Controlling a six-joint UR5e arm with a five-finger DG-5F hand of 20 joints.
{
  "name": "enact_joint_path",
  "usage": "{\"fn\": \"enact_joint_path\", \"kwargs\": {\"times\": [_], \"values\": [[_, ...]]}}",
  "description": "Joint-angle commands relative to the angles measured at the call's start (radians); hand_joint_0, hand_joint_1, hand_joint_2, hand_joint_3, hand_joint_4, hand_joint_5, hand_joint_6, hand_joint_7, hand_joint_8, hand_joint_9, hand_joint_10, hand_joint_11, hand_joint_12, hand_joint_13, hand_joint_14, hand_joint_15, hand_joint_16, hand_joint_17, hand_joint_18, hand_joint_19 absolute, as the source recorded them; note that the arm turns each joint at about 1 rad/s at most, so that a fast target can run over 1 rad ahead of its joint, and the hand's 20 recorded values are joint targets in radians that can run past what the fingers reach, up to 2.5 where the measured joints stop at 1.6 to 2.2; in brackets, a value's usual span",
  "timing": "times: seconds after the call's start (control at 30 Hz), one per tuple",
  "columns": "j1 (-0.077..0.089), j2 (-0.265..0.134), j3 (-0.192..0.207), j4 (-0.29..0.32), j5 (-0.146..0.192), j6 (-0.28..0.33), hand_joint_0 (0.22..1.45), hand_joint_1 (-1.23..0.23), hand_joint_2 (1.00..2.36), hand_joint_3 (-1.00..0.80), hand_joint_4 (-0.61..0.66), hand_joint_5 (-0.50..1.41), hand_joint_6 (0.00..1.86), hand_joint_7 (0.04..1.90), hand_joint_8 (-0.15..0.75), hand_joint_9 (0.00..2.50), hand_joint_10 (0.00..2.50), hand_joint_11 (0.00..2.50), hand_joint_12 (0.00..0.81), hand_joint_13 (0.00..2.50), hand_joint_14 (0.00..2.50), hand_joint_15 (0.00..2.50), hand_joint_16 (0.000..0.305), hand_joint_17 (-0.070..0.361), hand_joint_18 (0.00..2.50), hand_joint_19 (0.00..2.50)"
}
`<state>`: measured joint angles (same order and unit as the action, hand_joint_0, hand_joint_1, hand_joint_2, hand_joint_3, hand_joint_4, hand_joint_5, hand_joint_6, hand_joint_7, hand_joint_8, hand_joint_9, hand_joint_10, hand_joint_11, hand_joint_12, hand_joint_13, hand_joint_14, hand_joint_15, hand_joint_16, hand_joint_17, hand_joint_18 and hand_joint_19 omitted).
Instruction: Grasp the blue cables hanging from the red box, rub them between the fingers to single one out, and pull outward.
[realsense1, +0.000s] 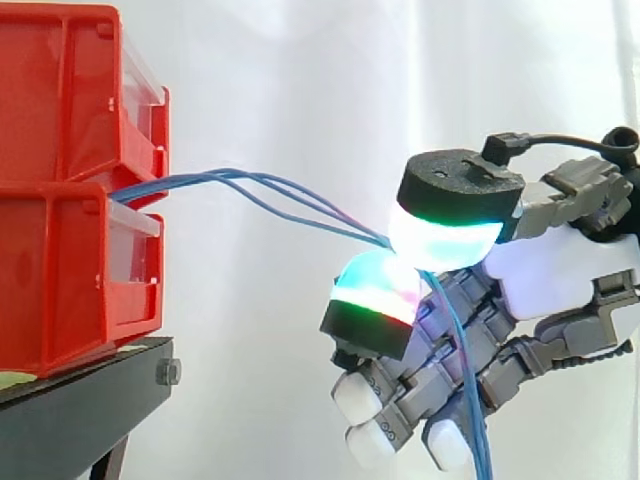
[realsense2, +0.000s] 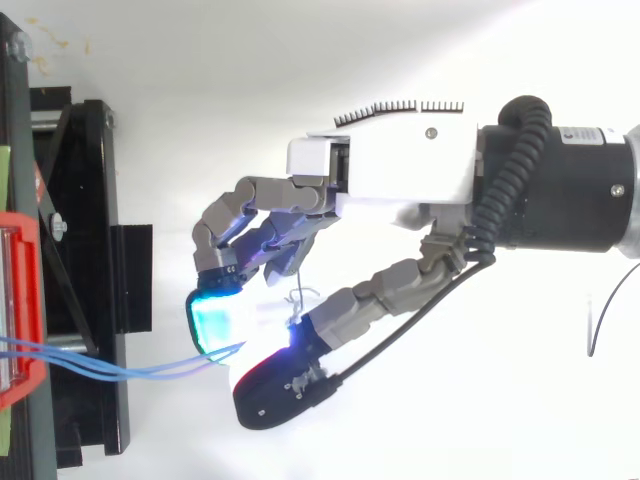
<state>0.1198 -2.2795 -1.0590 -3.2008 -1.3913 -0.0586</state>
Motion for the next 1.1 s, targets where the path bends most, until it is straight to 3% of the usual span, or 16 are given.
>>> {"fn": "enact_joint_path", "kwargs": {"times": [0.0,0.2,0.5,0.63,0.87,1.07], "values": [[0.0,0.0,0.001,-0.004,0.0,-0.001,0.6,-0.91,1.01,-0.29,0.23,-0.22,0.88,1.04,0.228,0.57,0.01,0.41,0.338,0.56,0.01,0.23,0.048,0.107,0.59,0.49],[0.0,0.0,0.001,-0.004,0.0,-0.001,0.54,-0.81,1.0,-0.43,0.24,-0.21,0.87,1.03,0.248,0.62,0.01,0.42,0.345,0.57,0.01,0.23,0.049,0.11,0.6,0.5],[0.001,0.0,0.001,-0.004,0.001,-0.001,0.51,-0.71,1.0,-0.46,0.24,-0.2,0.85,1.03,0.259,0.67,0.01,0.4,0.356,0.6,0.01,0.23,0.05,0.113,0.62,0.52],[0.0,0.0,0.001,-0.004,0.001,0.0,0.52,-0.73,1.0,-0.42,0.24,-0.2,0.85,1.04,0.256,0.67,0.01,0.4,0.354,0.59,0.01,0.24,0.05,0.112,0.61,0.53],[0.001,0.0,0.001,-0.005,0.001,0.002,0.6,-0.8,1.01,-0.14,0.25,-0.19,0.86,1.02,0.286,0.69,0.01,0.4,0.387,0.62,0.01,0.23,0.056,0.127,0.67,0.48],[0.001,0.0,0.001,-0.005,0.001,0.006,0.64,-0.91,1.01,-0.19,0.21,-0.2,0.86,1.06,0.239,0.61,0.01,0.41,0.348,0.57,0.01,0.22,0.049,0.11,0.61,0.48]]}}
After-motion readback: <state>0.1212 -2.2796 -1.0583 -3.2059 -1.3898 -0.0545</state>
